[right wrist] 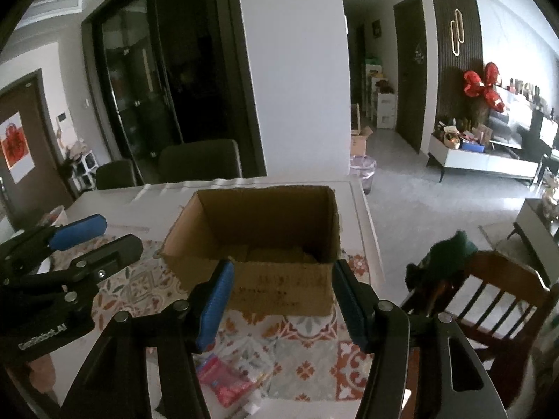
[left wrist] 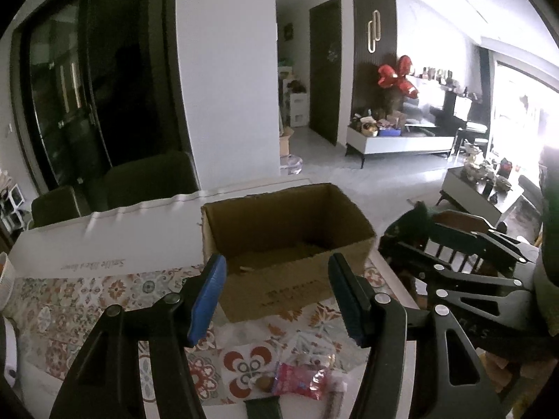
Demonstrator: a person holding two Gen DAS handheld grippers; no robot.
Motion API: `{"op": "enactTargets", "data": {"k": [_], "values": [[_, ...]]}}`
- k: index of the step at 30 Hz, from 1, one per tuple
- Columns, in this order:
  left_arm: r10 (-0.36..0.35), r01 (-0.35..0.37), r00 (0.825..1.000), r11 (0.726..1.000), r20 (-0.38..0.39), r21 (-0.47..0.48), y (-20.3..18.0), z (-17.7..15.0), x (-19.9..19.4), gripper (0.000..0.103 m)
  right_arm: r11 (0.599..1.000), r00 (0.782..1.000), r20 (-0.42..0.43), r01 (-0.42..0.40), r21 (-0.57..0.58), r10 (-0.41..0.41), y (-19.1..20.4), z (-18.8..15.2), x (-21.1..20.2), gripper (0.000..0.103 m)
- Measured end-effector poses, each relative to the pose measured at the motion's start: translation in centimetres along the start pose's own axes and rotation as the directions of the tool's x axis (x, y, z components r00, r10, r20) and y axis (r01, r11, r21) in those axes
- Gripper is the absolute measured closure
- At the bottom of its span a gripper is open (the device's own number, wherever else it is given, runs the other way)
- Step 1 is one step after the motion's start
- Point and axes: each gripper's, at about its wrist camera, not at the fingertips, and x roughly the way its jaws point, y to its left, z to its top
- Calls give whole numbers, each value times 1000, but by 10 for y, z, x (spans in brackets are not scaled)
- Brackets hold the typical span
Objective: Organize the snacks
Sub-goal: 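Move both tools back from the box to the remaining snacks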
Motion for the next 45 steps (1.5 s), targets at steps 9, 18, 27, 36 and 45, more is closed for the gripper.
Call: {"op": "enactTargets", "data": {"k": [9,18,27,36,45], "values": [[-18,17,1000,999,17,42,-17,-37,-21,43,999,998,56,40,-17,-39,-3,-34,-34,44],[-24,23,1000,998,5,63,-35,-77,-32,43,999,999,27,40,-30,-39,-6,-79,-45,44],[-40,45,995,998,-86,54,-46,-115,-17,43,998,998,-11,53,-38,-54,-14,-113,-44,44],[-53,62,983,997,-178,47,-52,-149,-1,43,997,995,-80,53,-53,-57,-16,-139,-33,44],[-96,99,956,995,-278,-1,-56,-177,23,43,999,982,-185,43,-20,-46,-22,-170,-11,44]]}}
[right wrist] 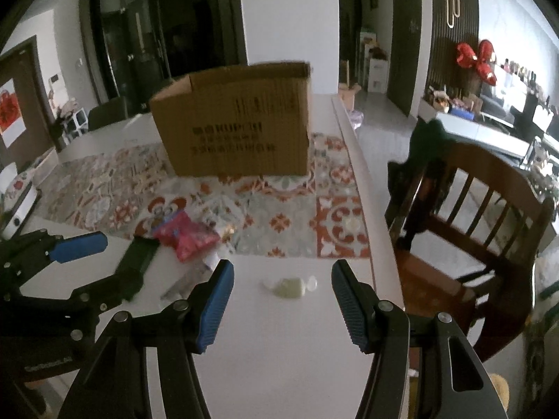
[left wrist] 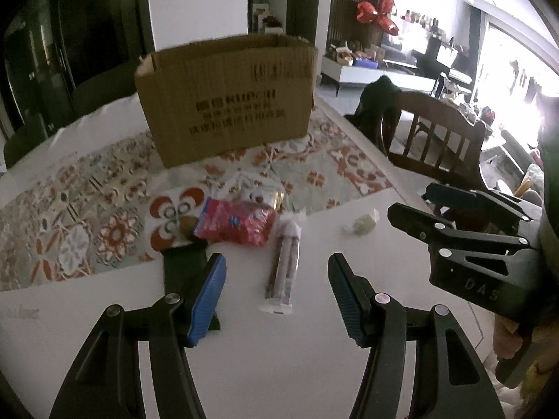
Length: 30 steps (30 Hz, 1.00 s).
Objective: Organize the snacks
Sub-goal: 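Move both tools back from the box to the remaining snacks, then grasp the pale green wrapped candy with the right tool while the left tool grasps the clear tube snack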
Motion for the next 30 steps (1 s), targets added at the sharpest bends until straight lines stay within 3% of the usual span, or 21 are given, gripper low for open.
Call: {"op": "enactTargets", "data": {"k": [10,22,30], "values": [[-43,38,992,998,-115,-44,3,-15,43,44,1000,996,-91,17,19,-16,-8,-16,31,44],[-43,33,987,997,-155,-69,1,-9,75,51,997,987,-163,3,76,10,-17,-22,63,44],[-25,17,988,998,-150,-53,-4,-2,86,51,996,986,-166,1,84,13,-19,-18,73,44]]}}
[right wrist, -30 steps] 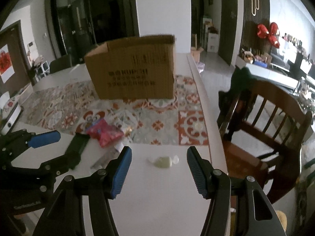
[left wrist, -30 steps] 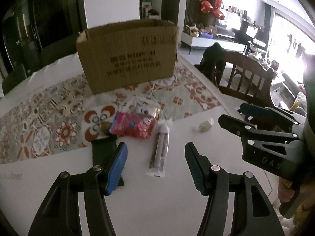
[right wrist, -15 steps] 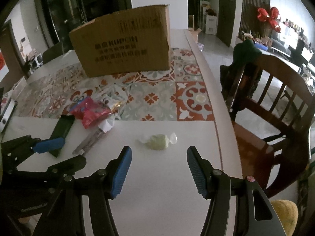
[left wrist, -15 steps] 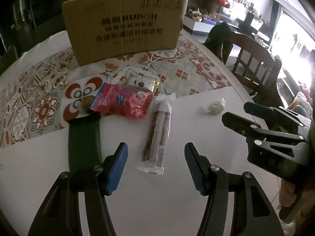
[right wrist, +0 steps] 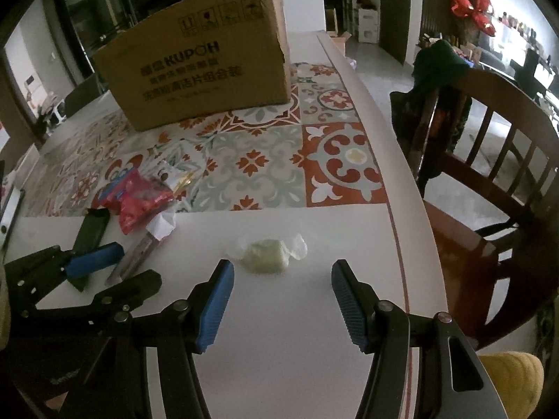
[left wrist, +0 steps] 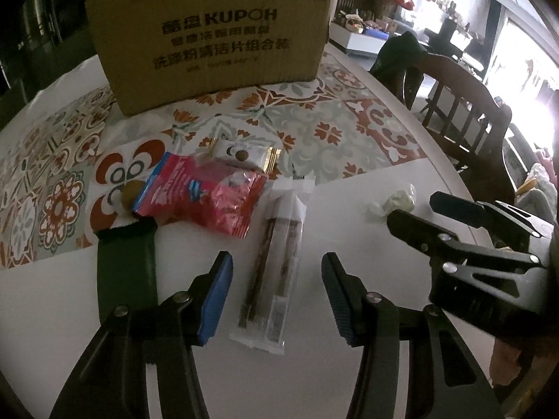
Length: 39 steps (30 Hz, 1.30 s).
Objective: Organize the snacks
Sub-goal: 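Grasp the pale green wrapped candy with the right tool while the left tool grasps the clear tube snack, then carry the green candy and tube snack into the box while opening both tools to release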
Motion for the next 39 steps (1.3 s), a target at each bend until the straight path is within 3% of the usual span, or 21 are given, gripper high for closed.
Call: {"op": "enactTargets", "data": {"k": [5,11,13,19,26,39], "values": [[4,-4,1000,1000,10,-1,-1,5,3,56,1000,1000,4,2,-9,-2,3,3,4,44],[-11,11,1000,1000,16,-16,1,8,3,75,1000,1000,21,14,-14,-14,4,4,6,48],[-14,15,1000,1000,18,-18,1,8,2,76,999,999,29,31,-28,-30,5,3,5,62],[-44,45,999,999,17,-31,1,7,0,79,999,999,34,31,-22,-30,4,3,4,72],[-65,67,997,997,41,-35,-2,7,-13,80,1000,999,40,7,4,-7,2,1,-4,73],[-79,89,985,994,153,-59,6,16,-60,80,999,989,143,-29,-21,31,16,13,-46,73]]}}
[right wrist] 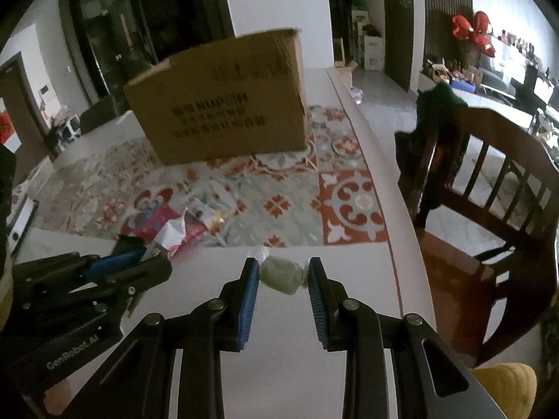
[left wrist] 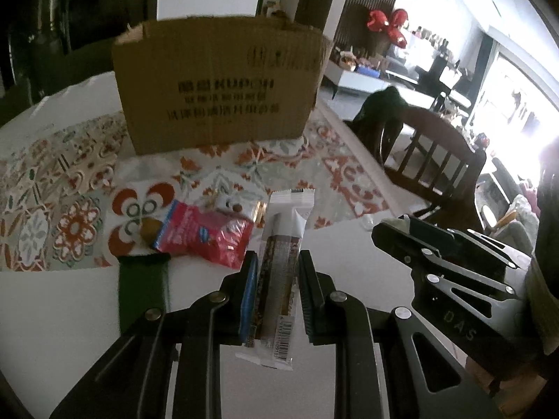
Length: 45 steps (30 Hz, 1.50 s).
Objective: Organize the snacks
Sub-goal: 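Carry the green candy and tube snack into the box while opening both tools to release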
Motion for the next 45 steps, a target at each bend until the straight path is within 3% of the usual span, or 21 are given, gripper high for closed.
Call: {"op": "enactTargets", "data": {"k": [15,32,45], "values": [[7,-7,991,1000,134,-1,9,36,-41,80,999,992,125,-33,-28,36,20,38,-33,73],[75,-88,958,996,277,34,25,90,-69,80,997,969,242,-43,-70,59,37,105,-36,73],[107,-129,946,990,305,54,36,141,-64,80,995,957,285,-34,-98,61,42,157,-26,73]]}}
